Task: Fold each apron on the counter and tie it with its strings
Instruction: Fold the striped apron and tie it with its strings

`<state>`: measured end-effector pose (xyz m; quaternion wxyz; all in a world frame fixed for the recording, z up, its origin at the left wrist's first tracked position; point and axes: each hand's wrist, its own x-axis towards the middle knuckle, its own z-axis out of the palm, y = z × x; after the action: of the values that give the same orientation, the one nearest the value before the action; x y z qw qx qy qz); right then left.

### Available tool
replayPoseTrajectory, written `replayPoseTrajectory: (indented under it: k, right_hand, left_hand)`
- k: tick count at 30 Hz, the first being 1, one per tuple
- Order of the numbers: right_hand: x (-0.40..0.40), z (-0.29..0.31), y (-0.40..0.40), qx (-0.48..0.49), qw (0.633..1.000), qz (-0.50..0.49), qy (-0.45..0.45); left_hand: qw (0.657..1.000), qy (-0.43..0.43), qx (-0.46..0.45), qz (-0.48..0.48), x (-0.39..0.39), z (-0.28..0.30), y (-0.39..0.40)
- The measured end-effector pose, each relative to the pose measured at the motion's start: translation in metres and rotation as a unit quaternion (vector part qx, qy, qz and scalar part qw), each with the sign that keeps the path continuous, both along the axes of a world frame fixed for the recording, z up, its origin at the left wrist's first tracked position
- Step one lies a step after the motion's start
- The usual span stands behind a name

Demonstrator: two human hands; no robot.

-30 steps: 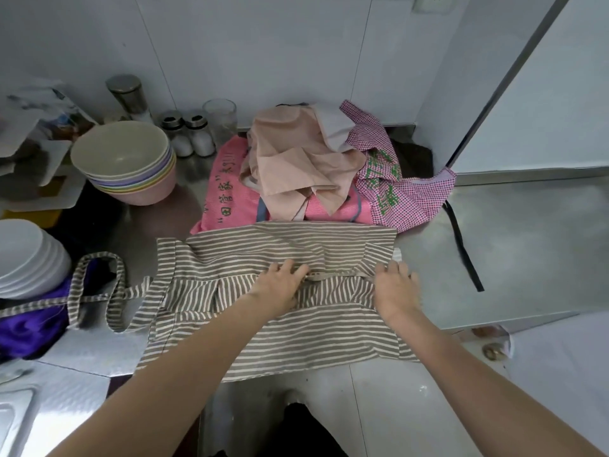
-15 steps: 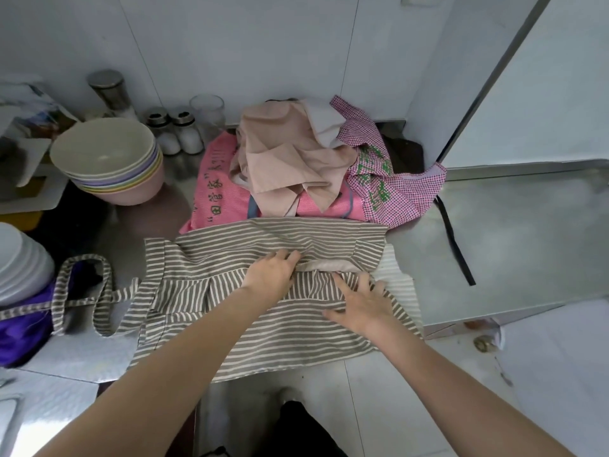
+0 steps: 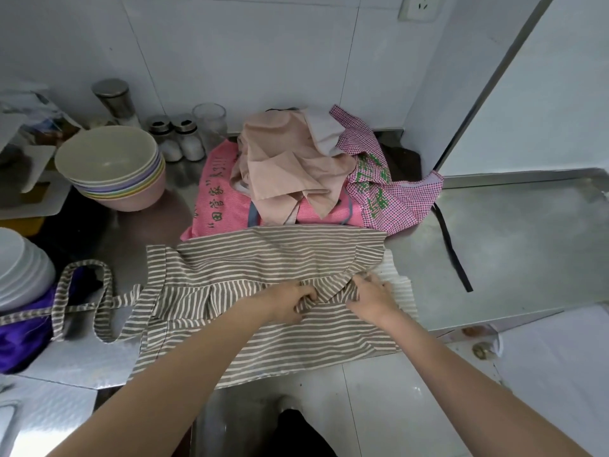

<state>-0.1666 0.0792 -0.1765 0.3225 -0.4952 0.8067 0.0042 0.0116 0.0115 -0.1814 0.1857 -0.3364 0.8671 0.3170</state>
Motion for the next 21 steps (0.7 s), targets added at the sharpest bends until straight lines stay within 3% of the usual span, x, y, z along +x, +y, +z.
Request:
replayPoseTrajectory:
  k: [1, 3, 5, 10, 13, 16, 18, 21]
  right_hand:
    - [-0.004, 0.000, -0.002, -0.041, 0.994, -0.075, -0.072]
    - [-0.004, 0.005, -0.004, -0.090, 0.930, -0.255, -0.249]
    - [-0.004, 0.004, -0.009, -0.108, 0.890, -0.324, -0.302]
    - [-0.001, 0.000, -0.020, -0.234, 0.926, -0.264, -0.134]
    - [-0.010, -0.003, -0.007, -0.181, 0.954, -0.236, -0.048]
    - [-0.021, -0.003, 0.000, -0.139, 0.955, -0.263, -0.005]
    - [-0.016, 0.004, -0.010, -0.190, 0.951, -0.242, -0.018]
    - [0.012, 0.015, -0.029, -0.194, 0.977, -0.064, -0.059]
  left_hand:
    - [1.000, 0.007, 0.002, 0.004, 0.001, -0.001, -0.001]
    - [1.000, 0.006, 0.002, 0.001, 0.001, -0.002, -0.001]
    - [1.000, -0.008, -0.002, -0.012, 0.001, -0.004, 0.000]
    - [1.000, 0.006, 0.021, -0.012, 0.001, -0.006, -0.002]
    - [0.989, 0.066, 0.120, 0.060, 0.004, 0.003, -0.008]
    - [0.945, 0.170, 0.184, 0.212, 0.013, 0.022, -0.018]
    - [0.939, 0.186, 0.100, 0.272, 0.029, 0.029, -0.031]
    - [0.966, 0.109, -0.039, 0.231, 0.060, 0.022, -0.045]
